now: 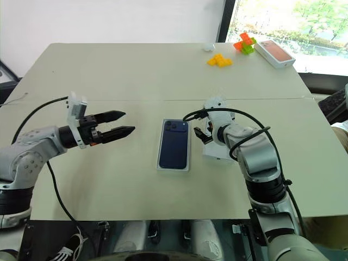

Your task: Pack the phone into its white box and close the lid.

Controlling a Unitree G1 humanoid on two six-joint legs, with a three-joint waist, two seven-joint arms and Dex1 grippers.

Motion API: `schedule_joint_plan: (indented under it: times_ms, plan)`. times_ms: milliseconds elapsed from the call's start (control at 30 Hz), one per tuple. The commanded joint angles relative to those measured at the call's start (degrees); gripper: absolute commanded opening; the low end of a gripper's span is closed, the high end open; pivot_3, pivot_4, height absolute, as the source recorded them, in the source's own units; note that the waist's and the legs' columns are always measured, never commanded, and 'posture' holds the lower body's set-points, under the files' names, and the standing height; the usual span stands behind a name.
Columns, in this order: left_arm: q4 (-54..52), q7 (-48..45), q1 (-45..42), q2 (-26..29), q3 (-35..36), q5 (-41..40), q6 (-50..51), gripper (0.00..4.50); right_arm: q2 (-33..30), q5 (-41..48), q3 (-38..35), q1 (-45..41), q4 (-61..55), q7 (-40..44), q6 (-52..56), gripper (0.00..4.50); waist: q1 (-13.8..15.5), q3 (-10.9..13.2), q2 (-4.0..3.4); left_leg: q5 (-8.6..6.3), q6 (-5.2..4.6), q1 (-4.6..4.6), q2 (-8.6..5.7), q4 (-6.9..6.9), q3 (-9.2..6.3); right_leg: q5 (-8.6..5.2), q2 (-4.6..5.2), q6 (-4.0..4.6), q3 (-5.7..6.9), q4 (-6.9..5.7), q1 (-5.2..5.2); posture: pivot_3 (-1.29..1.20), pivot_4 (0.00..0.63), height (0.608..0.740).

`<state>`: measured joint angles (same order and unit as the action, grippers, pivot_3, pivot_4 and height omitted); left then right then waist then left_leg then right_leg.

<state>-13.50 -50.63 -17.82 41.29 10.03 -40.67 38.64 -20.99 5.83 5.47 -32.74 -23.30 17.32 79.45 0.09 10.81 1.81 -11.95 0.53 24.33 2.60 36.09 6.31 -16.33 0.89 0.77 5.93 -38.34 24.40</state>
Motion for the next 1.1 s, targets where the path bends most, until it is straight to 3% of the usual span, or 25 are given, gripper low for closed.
schedule_joint_plan:
  times_ms: [33,133,233,467,667,800,967,1100]
  plan:
    - [-1.81,-1.39,0.97,1.29,1.48,1.84,-3.8,4.47,0.46,-0.89,1.02,-0.57,-0.64,-2.28,-0.59,4.5,-0.02,0.0,0.0,0.0,0.0,0.04,0.0,0.01,0.0,0.0,0.0,0.0,0.0,0.01,0.03,0.0,0.15,0.737]
    - [-1.98,-0.84,1.06,1.11,1.72,1.66,-3.71,4.47,0.57,-1.06,1.85,0.1,0.23,-3.5,-1.41,4.5,0.06,0.0,0.0,-0.01,-0.02,0.07,0.0,0.03,0.01,-0.02,0.0,-0.05,0.0,0.01,0.05,0.0,0.15,0.737]
    - [-2.71,0.34,0.95,0.5,1.7,1.4,-3.57,4.5,0.9,-1.15,1.88,1.34,1.25,-4.54,-1.23,3.65,0.11,0.0,0.01,-0.01,-0.02,0.06,0.0,0.05,0.01,-0.02,-0.01,-0.06,0.0,0.01,0.04,0.0,0.15,0.737]
    - [-2.71,1.58,0.04,0.38,1.79,0.44,-2.44,4.5,2.23,-0.81,1.6,4.07,1.73,-6.15,-0.93,0.12,-0.03,-0.03,0.05,-0.01,-0.02,0.05,0.01,0.05,0.01,-0.02,-0.03,-0.08,0.0,0.01,0.04,0.0,0.15,0.737]
    - [-2.03,2.17,-0.4,0.16,1.9,-0.04,-1.21,4.5,1.41,-2.43,-1.29,0.52,4.26,-7.92,-6.38,0.05,-0.86,-0.02,0.04,-0.01,-0.02,0.05,0.03,0.04,0.01,-0.02,-0.06,-0.09,0.0,0.01,0.04,0.0,0.15,0.737]
    - [-0.88,2.71,-0.58,0.01,2.11,0.36,-1.26,4.5,7.63,5.13,-6.45,-5.8,2.14,-3.25,-6.94,0.05,-1.16,0.0,0.0,0.0,-0.02,0.06,0.05,0.02,0.02,-0.02,-0.1,-0.09,-0.02,0.0,0.07,0.0,0.15,0.737]
    - [1.38,2.67,-1.2,0.24,2.38,0.45,-1.08,4.5,21.21,17.3,-22.12,-14.24,3.31,0.83,4.97,0.05,-0.99,-0.01,0.01,0.02,0.02,-0.01,0.22,-0.04,-0.01,0.0,-0.27,-0.06,0.0,-0.14,0.08,0.0,0.15,0.737]
    - [2.02,3.25,-1.07,0.16,4.14,0.54,-2.36,4.5,35.86,24.9,-40.82,-22.17,7.69,-1.61,12.54,0.05,-0.85,0.01,-0.02,0.02,0.03,0.06,0.13,0.04,-0.01,0.13,-0.1,0.18,0.01,-0.14,0.07,0.0,0.15,0.737]
